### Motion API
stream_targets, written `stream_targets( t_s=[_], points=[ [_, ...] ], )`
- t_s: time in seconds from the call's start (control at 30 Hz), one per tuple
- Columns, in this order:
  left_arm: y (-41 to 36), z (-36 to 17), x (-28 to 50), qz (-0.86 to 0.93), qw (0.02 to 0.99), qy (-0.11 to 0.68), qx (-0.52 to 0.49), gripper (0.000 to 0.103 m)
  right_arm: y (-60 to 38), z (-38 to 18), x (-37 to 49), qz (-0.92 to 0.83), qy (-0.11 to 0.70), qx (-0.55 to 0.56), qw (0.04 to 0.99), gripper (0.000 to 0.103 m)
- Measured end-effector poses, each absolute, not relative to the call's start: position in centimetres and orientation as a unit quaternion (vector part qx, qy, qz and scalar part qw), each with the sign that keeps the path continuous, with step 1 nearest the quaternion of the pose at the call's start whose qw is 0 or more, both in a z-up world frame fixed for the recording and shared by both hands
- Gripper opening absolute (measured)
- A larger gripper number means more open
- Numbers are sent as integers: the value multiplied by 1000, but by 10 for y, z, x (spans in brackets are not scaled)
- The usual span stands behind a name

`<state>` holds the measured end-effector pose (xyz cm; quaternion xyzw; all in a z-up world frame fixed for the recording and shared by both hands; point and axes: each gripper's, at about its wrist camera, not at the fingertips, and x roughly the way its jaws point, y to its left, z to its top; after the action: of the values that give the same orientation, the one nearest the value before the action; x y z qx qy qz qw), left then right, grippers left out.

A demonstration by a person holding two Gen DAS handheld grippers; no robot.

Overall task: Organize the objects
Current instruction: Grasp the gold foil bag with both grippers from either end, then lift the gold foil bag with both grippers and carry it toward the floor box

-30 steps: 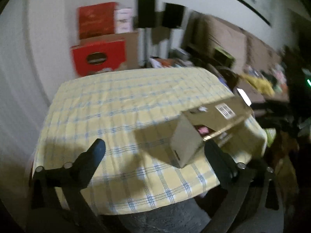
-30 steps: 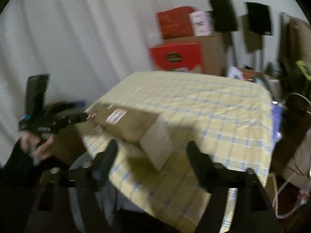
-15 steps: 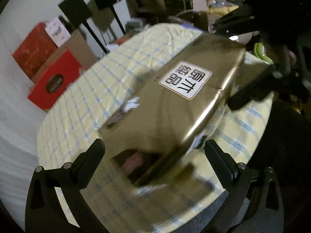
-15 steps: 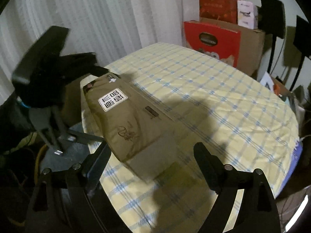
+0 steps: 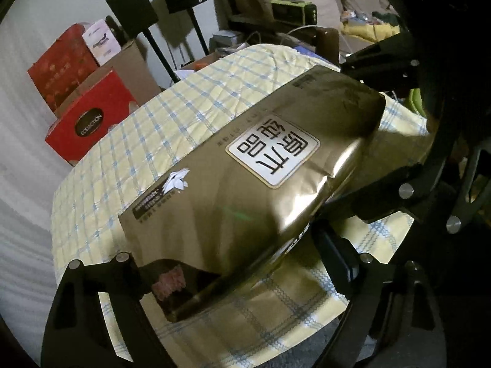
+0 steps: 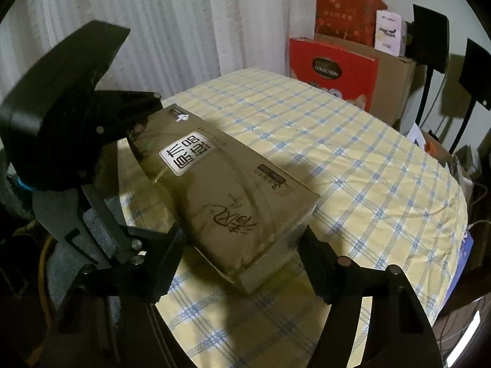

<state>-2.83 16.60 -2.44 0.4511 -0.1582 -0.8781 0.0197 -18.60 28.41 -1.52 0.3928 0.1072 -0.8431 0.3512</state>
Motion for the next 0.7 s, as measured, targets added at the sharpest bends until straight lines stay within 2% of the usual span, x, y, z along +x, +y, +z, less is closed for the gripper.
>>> stream_targets(
  t_s=[0.2,0.7],
  points=[
    [178,-14,-24,-879,49,-201,431,87,286,-8,-185,-844,94,391,356,71],
    [211,14,-15,-882,49,-234,405,87,297,23,-146,-874,95,353,321,71]
  ],
)
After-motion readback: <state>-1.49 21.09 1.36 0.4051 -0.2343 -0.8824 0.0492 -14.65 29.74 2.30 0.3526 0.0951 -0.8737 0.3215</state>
